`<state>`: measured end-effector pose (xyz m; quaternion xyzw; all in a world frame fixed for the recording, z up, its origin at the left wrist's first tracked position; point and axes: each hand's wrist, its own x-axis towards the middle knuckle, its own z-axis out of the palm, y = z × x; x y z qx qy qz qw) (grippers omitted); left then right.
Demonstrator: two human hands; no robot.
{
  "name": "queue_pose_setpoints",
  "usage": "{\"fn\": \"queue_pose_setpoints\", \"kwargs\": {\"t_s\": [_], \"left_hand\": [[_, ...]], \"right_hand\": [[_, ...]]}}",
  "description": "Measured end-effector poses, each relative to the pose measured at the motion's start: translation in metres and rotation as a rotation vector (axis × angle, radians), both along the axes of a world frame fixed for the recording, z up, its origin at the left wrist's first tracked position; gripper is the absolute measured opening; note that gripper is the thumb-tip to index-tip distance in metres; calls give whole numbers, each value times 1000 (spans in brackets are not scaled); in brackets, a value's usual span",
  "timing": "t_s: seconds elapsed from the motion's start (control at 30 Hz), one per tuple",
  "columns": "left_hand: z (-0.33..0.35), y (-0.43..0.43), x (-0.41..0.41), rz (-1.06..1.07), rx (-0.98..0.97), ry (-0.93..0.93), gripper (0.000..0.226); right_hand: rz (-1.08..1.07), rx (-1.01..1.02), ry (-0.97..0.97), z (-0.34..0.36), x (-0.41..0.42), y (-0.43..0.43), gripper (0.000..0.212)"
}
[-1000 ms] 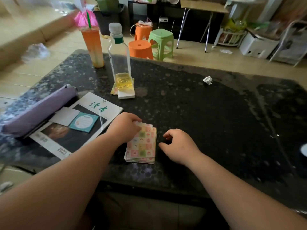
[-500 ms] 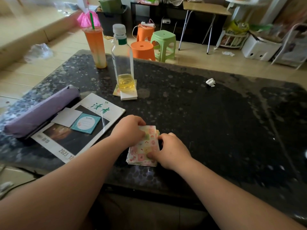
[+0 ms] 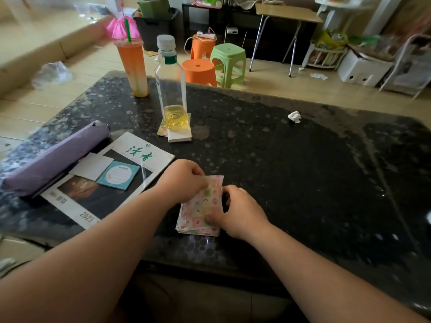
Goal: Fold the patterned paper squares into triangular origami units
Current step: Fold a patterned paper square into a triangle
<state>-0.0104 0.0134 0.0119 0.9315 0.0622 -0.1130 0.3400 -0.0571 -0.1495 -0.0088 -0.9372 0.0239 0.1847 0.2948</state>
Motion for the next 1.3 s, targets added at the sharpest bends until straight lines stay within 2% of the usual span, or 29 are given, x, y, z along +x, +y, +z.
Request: {"fn": "queue_pose_setpoints", "kwargs": {"t_s": [0.07,0.17,0.23,0.33,0.47,0.63,0.87,0.93,1.0,1.1,1.17,1.23,1.3], "left_hand": [[6,2,1,64,-164,28,7],[14,4,4,200,-559,145,11],[18,3,4,243,-732,227,13],[25,-7,-5,243,-884,305,17],[35,-23,-24,87,-996,453,34],[48,-68,-68,-210,-927,634,40],[42,-119,-106,-27,-902,663,33],[41,-126,-107,-34,-848,690,31],[37,-135,-103,-79,-780,656,27],[27,-149,-87,-193,-557,412,16],[22,-154,-73,-249,-405,192,8],[13,-156,-57,-336,-293,-2,10],[8,-157,-40,-517,-190,-238,13]], "right_hand": [[-91,175,59,6,2,-5,47],[-280,529,185,18,9,-23,23],[-338,674,233,27,10,-39,19],[-392,821,300,37,0,-56,14],[-467,976,350,53,-32,-84,28],[-546,1150,336,78,-85,-129,34],[-623,996,355,85,-116,-175,23],[-628,968,372,79,-115,-184,22],[-594,855,333,68,-110,-191,19],[-414,500,198,52,-90,-193,9],[-241,253,104,46,-69,-194,13],[-128,138,0,39,-49,-198,18],[-88,142,-141,29,-35,-204,21]]}}
